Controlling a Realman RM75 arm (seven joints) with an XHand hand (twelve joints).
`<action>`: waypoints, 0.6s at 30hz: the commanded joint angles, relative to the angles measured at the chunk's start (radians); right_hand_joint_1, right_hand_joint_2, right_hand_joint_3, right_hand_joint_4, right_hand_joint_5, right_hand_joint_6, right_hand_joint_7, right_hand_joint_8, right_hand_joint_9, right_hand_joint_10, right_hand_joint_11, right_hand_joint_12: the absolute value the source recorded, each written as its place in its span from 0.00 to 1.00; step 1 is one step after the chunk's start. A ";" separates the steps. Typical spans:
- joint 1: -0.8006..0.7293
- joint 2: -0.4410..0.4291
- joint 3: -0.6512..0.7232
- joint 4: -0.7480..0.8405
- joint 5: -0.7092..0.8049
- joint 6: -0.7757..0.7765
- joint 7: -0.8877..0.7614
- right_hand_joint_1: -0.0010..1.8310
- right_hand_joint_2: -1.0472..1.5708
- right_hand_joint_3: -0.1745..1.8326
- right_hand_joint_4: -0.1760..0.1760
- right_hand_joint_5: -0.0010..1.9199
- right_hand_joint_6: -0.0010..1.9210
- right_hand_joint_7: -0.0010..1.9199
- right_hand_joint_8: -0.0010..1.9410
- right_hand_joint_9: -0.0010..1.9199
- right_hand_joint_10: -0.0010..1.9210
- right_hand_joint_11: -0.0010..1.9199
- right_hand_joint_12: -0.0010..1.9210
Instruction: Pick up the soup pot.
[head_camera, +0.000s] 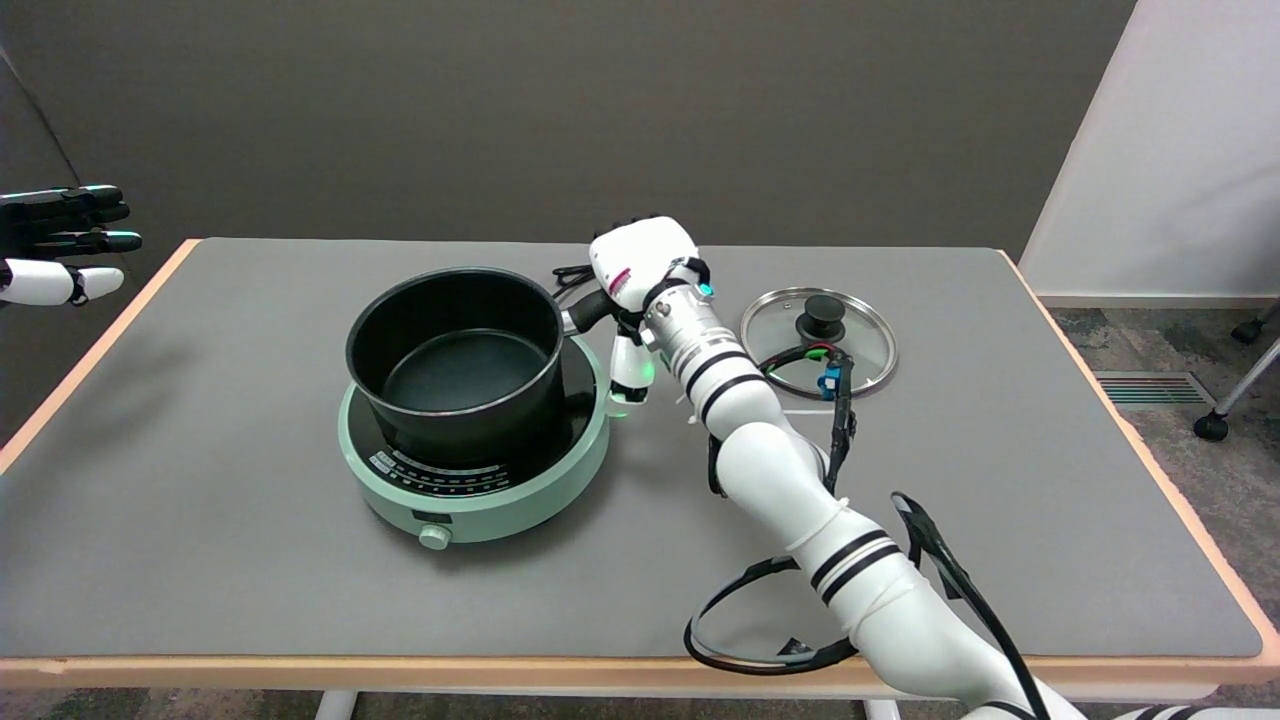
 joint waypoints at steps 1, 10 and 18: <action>0.003 0.008 -0.002 -0.018 0.090 0.000 0.000 0.61 0.21 0.56 0.36 0.94 0.94 0.94 0.93 0.94 0.94 0.94 0.94; 0.007 0.016 -0.006 -0.021 0.099 0.005 0.000 0.65 0.21 0.61 0.46 1.00 1.00 1.00 0.99 1.00 1.00 1.00 1.00; 0.012 0.019 -0.006 -0.026 0.118 0.008 0.007 0.65 0.35 0.56 0.43 0.99 0.99 0.99 0.98 0.99 0.99 0.99 0.99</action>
